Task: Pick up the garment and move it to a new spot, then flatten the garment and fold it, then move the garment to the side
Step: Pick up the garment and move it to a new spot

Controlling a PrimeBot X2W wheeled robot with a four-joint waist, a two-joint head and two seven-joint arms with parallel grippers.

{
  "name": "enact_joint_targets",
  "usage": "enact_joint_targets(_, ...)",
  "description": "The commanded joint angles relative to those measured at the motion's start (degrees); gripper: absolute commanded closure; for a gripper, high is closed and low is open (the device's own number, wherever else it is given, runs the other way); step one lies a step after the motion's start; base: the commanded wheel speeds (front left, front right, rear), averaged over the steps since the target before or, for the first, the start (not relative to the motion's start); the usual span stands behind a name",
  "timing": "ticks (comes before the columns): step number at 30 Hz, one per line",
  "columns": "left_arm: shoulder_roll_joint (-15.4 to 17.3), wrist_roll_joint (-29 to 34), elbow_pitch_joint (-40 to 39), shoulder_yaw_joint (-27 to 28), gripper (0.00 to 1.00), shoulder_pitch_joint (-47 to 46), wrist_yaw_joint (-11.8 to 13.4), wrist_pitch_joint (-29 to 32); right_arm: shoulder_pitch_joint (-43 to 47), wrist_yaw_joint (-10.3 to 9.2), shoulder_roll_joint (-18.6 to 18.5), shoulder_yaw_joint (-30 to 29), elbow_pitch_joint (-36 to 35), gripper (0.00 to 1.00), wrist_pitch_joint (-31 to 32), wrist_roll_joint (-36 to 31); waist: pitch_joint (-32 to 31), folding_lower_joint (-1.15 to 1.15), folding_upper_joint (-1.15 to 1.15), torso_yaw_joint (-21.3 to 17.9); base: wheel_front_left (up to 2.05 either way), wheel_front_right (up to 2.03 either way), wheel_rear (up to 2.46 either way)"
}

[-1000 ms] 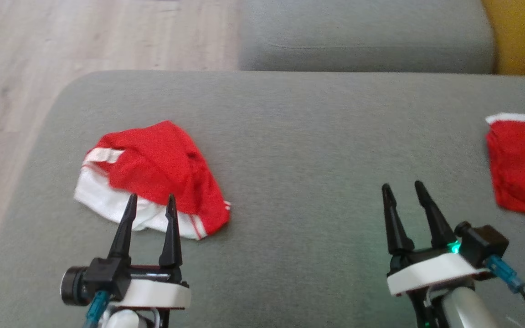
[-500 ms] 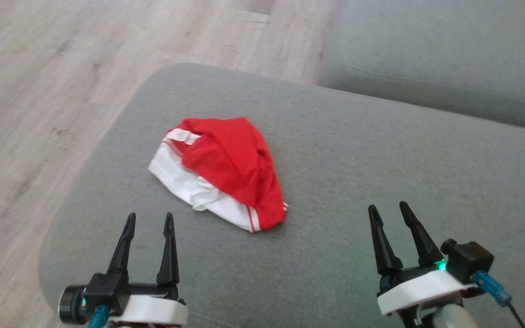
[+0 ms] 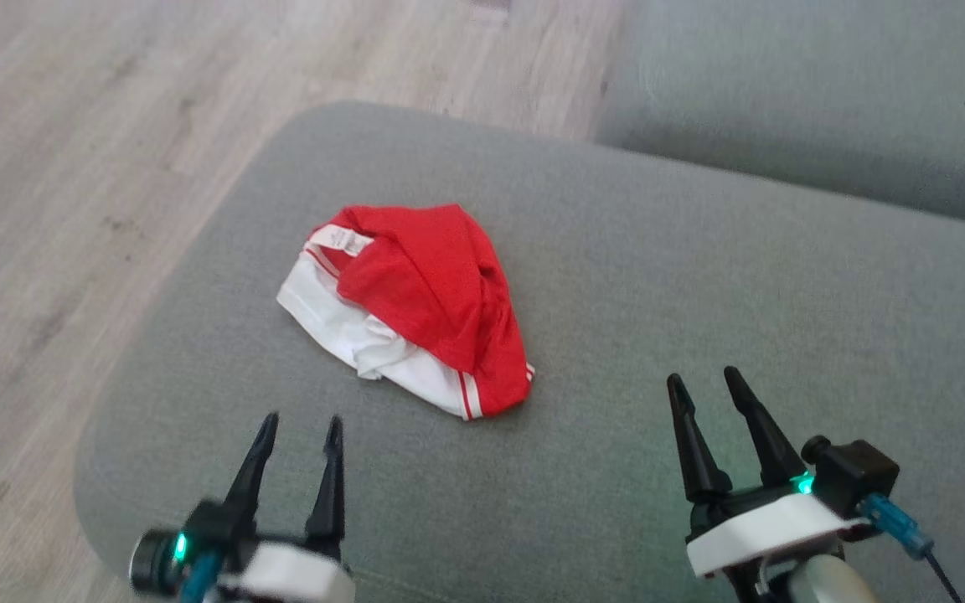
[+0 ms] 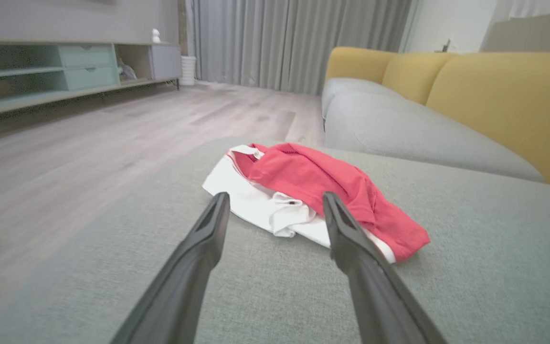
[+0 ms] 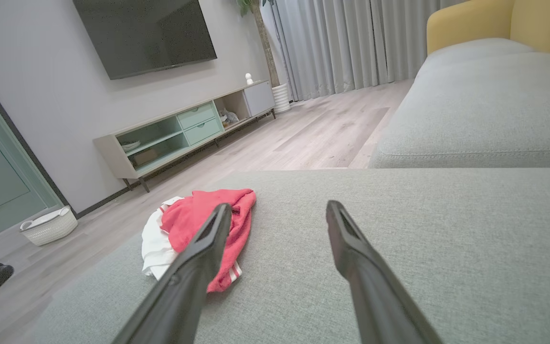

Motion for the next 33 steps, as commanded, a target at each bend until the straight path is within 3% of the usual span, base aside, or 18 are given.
enact_joint_targets(1,0.3,0.2,-0.9,1.2,0.0,-6.2,-0.4,0.2,-2.8,-0.04,-0.1,0.8,-2.0,0.0,-0.6,-0.6,1.9,0.0,0.0,-1.1,0.0,0.0,0.0)
enact_joint_targets(8,1.2,0.2,8.7,-1.9,0.0,-21.4,-3.6,7.4,-5.2,-0.04,-0.1,0.0,-3.6,0.0,0.1,-2.6,9.5,0.0,0.0,-4.2,0.0,0.0,0.0)
enact_joint_targets(11,0.9,-3.1,15.2,-2.1,0.0,-30.0,-4.8,12.4,-6.2,-0.04,-0.1,-1.1,-4.5,0.0,0.7,-3.2,13.6,0.0,0.0,-5.6,0.0,0.0,0.0)
enact_joint_targets(23,2.5,-6.8,30.9,-3.3,0.02,-42.7,-5.5,13.3,-9.1,-0.04,-0.1,-1.7,-6.0,0.0,0.8,-2.9,19.6,0.0,0.0,-9.2,0.0,0.0,0.0)
enact_joint_targets(24,2.5,-6.9,31.8,-3.5,0.66,-43.1,-5.5,12.8,-9.2,-0.04,-0.1,-1.7,-6.0,0.0,0.8,-2.9,19.7,0.0,0.0,-9.3,0.0,0.0,0.0)
enact_joint_targets(25,2.5,-7.1,32.4,-3.8,1.0,-43.4,-5.6,12.1,-9.3,-0.04,-0.1,-1.7,-6.0,0.0,0.7,-2.9,19.7,0.0,0.0,-9.3,0.0,0.0,0.0)
enact_joint_targets(33,2.9,-9.3,32.2,-6.8,1.0,-45.0,-5.6,2.6,-9.3,-0.04,-0.1,-1.4,-4.5,0.0,0.4,-2.5,17.0,0.0,0.0,-9.6,0.0,0.0,0.0)
